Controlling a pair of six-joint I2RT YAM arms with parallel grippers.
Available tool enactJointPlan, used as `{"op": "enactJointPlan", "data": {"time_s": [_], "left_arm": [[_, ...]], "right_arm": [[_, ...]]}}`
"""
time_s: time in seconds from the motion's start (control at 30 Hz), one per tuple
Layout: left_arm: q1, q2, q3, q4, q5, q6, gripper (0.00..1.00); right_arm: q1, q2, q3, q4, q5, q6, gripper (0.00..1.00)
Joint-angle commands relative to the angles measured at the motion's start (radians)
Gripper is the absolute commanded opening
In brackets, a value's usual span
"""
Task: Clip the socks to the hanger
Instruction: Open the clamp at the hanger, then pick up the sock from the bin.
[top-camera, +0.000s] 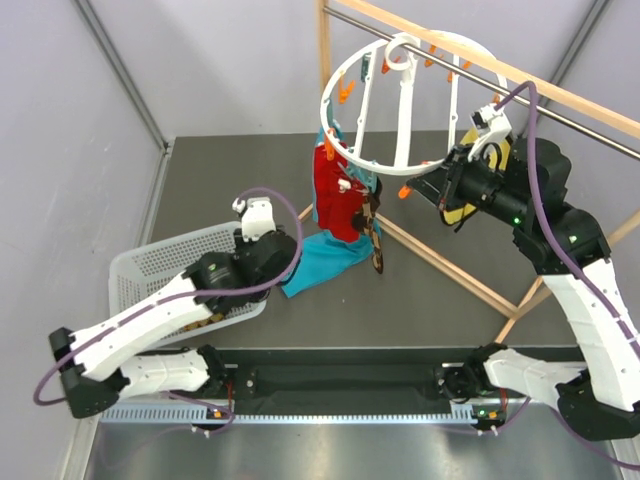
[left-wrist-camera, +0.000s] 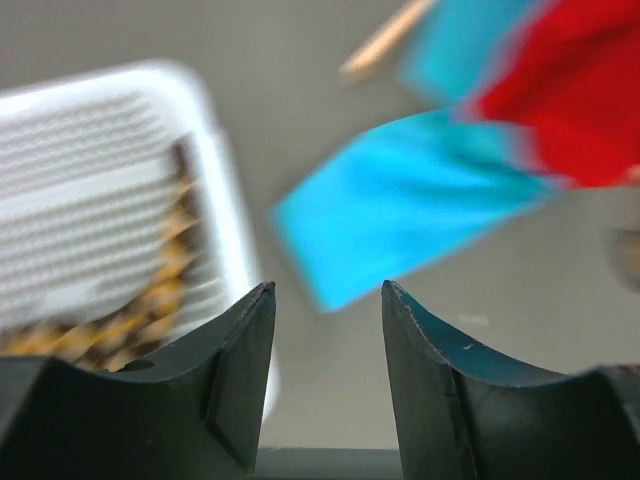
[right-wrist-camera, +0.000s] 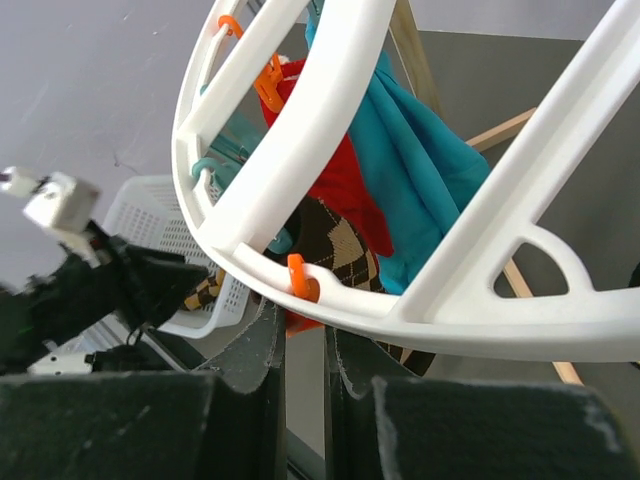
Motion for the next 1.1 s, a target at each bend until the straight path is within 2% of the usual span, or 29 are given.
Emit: {"op": "enactJointPlan", "data": {"time_s": [0.0, 0.07, 0.1, 0.23, 0.33, 0.37, 0.57, 0.6, 0.8, 0.9, 1.07], "left_arm": [[0.151, 0.091, -0.023, -0.29, -0.113, -0.146, 0.52], [0.27, 0.108, -0.052, -0.25, -0.076, -0.134, 0.51], [0.295, 0.099, -0.068, -0.229, -0.073, -0.133, 0.51], [0.41, -0.058, -0.174, -0.06, 0.002, -0.104, 0.5], [0.541, -0.134, -0.256, 0.04, 0.079, -0.088, 0.5], [0.6, -0.139, -0.285, 0.094, 0.151, -0.063, 0.51], [0.768, -0.105, -0.403, 0.29, 0.4, 0.026, 0.58], [0.782, -0.1, -0.432, 0.334, 0.455, 0.021, 0.59], [0.814, -0.033, -0.504, 0.432, 0.515, -0.018, 0.66], [0.82, 0.001, -0.536, 0.485, 0.524, -0.034, 0.66], [0.833, 0.065, -0.546, 0.482, 0.486, -0.052, 0.61]], "right_arm": [[0.003, -0.021, -0.015, 0.034, -0.004, -0.012, 0.0], [0.005, -0.016, -0.021, 0.034, -0.004, -0.012, 0.0], [0.003, -0.018, -0.023, 0.031, -0.004, -0.012, 0.0], [0.003, -0.021, -0.021, 0.023, -0.006, -0.009, 0.0], [0.002, -0.019, -0.011, 0.014, -0.008, -0.01, 0.0], [0.003, -0.021, -0.009, 0.014, -0.009, -0.012, 0.0], [0.003, -0.03, -0.034, 0.02, -0.009, -0.009, 0.0], [0.003, -0.031, -0.035, 0.022, -0.012, -0.006, 0.0], [0.003, -0.038, -0.038, 0.023, -0.021, -0.004, 0.0], [0.003, -0.038, -0.035, 0.022, -0.021, -0.004, 0.0], [0.003, -0.038, -0.043, 0.028, -0.031, 0.001, 0.0]]}}
